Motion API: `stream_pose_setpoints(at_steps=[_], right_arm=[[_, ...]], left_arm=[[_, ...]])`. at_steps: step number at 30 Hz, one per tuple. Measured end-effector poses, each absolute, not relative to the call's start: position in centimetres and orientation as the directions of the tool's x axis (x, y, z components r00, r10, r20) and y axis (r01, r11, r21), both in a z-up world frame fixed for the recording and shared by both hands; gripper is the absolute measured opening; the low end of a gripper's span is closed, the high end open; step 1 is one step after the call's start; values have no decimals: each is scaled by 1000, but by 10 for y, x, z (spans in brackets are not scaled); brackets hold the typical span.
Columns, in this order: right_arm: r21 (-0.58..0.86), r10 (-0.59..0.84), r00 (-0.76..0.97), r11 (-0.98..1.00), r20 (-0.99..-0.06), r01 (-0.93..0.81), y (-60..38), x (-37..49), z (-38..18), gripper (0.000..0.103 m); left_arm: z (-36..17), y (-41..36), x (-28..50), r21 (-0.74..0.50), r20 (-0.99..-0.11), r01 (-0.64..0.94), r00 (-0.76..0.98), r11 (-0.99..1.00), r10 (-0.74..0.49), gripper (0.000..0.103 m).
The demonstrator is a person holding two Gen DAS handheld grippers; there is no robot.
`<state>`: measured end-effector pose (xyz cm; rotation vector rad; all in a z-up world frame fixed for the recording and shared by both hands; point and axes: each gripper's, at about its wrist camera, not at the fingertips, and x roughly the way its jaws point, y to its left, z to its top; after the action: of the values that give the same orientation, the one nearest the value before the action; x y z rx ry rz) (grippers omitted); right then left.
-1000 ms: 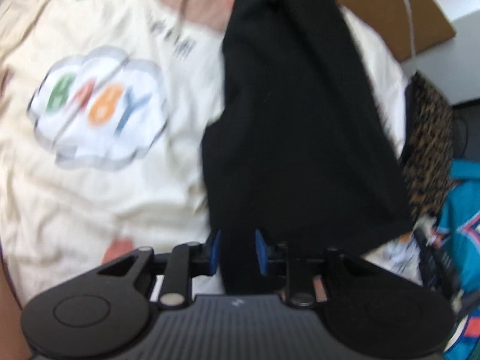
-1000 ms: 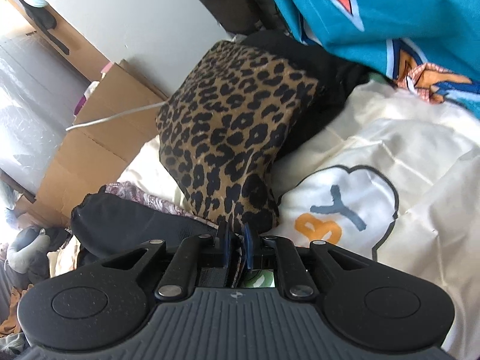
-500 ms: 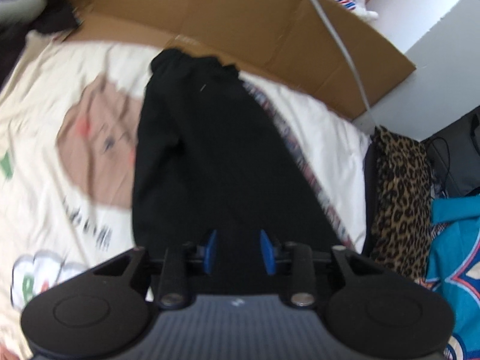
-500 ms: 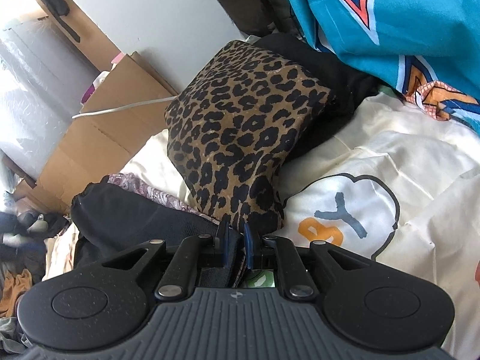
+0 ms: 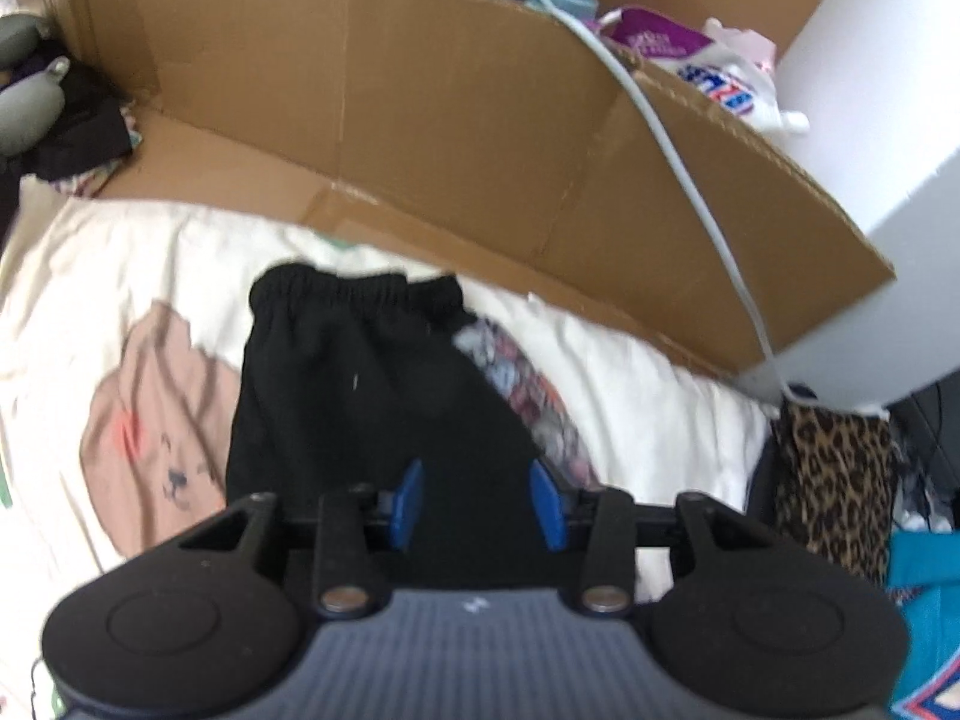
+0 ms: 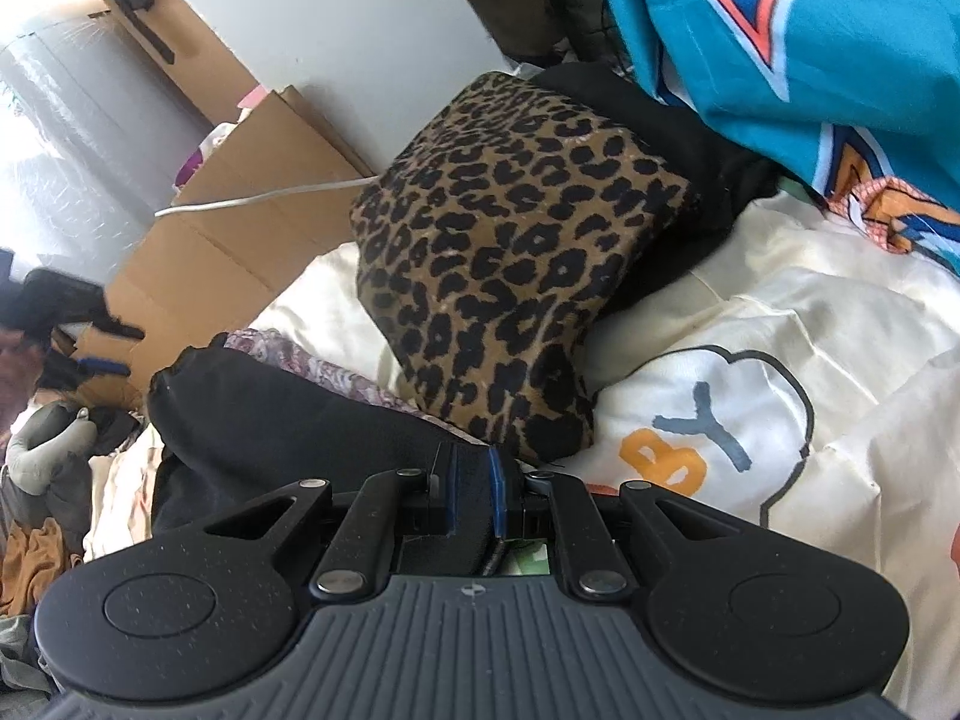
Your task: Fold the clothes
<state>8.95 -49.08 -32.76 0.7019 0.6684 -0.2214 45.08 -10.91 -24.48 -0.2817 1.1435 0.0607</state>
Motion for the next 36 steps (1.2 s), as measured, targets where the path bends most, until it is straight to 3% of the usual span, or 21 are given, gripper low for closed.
stream_pose_setpoints(at_steps=[8, 19, 21, 23, 26, 31, 33, 35, 36], right_arm=[[518, 55, 779, 775, -625, 361, -482, 102, -320, 11], [474, 77, 768, 824, -636, 310, -463, 111, -316, 12], [467, 79, 764, 830, -640, 305, -460, 112, -317, 14], [465, 80, 762, 831, -642, 304, -458, 112, -319, 29], [461, 83, 757, 834, -648, 304, -456, 111, -321, 32], [463, 93, 743, 831, -663, 309, -454, 113, -327, 32], [458, 97, 737, 835, -668, 305, -452, 113, -329, 32], [452, 101, 732, 840, -674, 300, -451, 112, -329, 32], [448, 102, 729, 843, -677, 298, -450, 112, -330, 32]], left_arm=[[-247, -110, 487, -142, -905, -160, 422, 977, -62, 50], [-296, -130, 511, -67, -928, -176, 374, 982, 3, 49], [-299, -131, 514, -63, -932, -179, 364, 982, 7, 49], [-302, -131, 518, -51, -943, -175, 334, 983, 10, 49], [-298, -131, 528, -1, -951, -152, 307, 988, 46, 48], [-283, -122, 546, -78, -943, -165, 334, 983, -19, 48], [-282, -126, 550, -83, -942, -140, 333, 987, -32, 41], [-286, -130, 553, -97, -949, -121, 312, 988, -55, 22], [-291, -130, 554, -101, -956, -131, 286, 986, -60, 20]])
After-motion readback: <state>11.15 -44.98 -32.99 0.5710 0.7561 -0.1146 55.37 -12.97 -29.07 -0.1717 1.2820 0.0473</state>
